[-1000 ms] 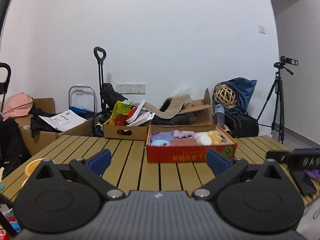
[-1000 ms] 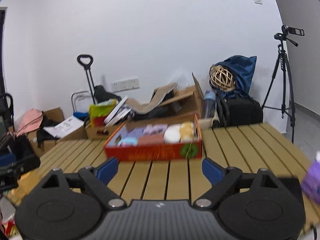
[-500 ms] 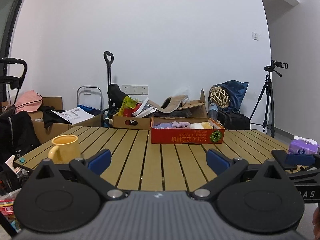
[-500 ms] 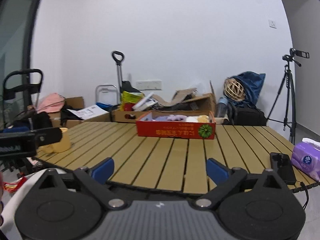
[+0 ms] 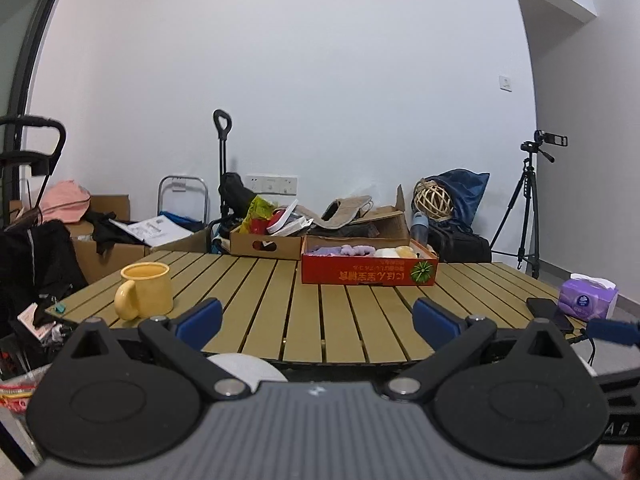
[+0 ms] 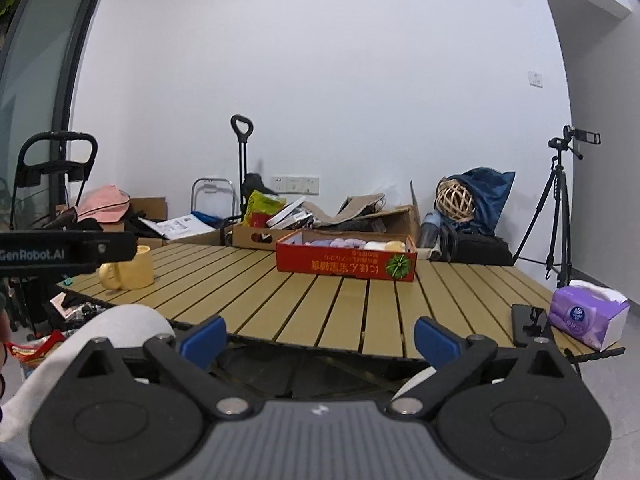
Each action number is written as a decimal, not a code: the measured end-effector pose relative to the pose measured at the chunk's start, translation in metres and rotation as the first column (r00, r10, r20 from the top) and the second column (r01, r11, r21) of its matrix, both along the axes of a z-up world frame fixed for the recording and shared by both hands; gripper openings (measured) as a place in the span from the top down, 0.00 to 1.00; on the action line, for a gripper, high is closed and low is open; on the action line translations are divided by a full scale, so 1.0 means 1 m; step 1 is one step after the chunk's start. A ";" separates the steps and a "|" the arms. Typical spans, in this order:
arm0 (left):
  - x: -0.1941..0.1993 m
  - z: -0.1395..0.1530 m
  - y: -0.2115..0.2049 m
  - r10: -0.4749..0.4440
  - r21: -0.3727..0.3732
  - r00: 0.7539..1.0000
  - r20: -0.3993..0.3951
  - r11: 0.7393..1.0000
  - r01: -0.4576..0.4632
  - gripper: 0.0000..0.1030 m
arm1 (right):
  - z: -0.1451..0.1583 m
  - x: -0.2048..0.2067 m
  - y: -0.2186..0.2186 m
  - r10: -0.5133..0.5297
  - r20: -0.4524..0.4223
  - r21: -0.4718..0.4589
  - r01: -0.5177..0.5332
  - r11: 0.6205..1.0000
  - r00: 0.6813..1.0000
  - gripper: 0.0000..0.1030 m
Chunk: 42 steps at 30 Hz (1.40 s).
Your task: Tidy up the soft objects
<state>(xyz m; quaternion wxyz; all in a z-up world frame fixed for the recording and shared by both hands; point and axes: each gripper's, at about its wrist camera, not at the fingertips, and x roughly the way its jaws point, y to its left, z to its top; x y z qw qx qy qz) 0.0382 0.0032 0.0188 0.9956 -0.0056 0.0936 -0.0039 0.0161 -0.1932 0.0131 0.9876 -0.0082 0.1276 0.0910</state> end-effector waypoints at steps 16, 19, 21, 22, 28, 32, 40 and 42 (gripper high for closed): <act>-0.004 0.000 -0.010 -0.020 0.035 1.000 0.018 0.999 0.019 0.00 | 0.005 0.002 -0.004 -0.014 0.059 0.001 0.014 1.000 0.998 0.00; -0.004 0.000 -0.011 -0.022 0.044 1.000 0.021 0.999 0.021 0.00 | 0.005 0.002 -0.005 -0.011 0.061 0.002 0.011 1.000 0.998 0.00; -0.005 0.000 -0.012 -0.021 0.046 0.999 0.025 0.999 0.020 0.00 | 0.004 0.003 -0.005 -0.012 0.061 0.003 0.012 1.000 0.998 0.00; -0.006 0.000 -0.011 -0.022 0.047 0.999 0.027 0.999 0.021 0.00 | 0.004 0.003 -0.005 -0.013 0.061 0.003 0.013 1.000 0.998 0.00; -0.006 0.000 -0.010 -0.024 0.049 0.999 0.030 0.999 0.023 0.00 | 0.004 0.002 -0.004 -0.015 0.060 0.005 0.014 1.000 0.998 0.00; -0.006 0.000 -0.010 -0.026 0.050 0.999 0.029 0.998 0.025 0.00 | 0.003 0.002 -0.004 -0.015 0.061 0.005 0.014 1.000 0.998 0.00; -0.006 0.000 -0.010 -0.023 0.051 0.999 0.030 0.998 0.022 0.00 | 0.003 0.002 -0.004 -0.016 0.062 0.005 0.015 1.000 0.998 0.00; -0.006 0.000 -0.010 -0.024 0.051 0.999 0.030 0.998 0.022 0.00 | 0.002 0.001 -0.004 -0.016 0.065 0.004 0.015 1.000 0.998 0.00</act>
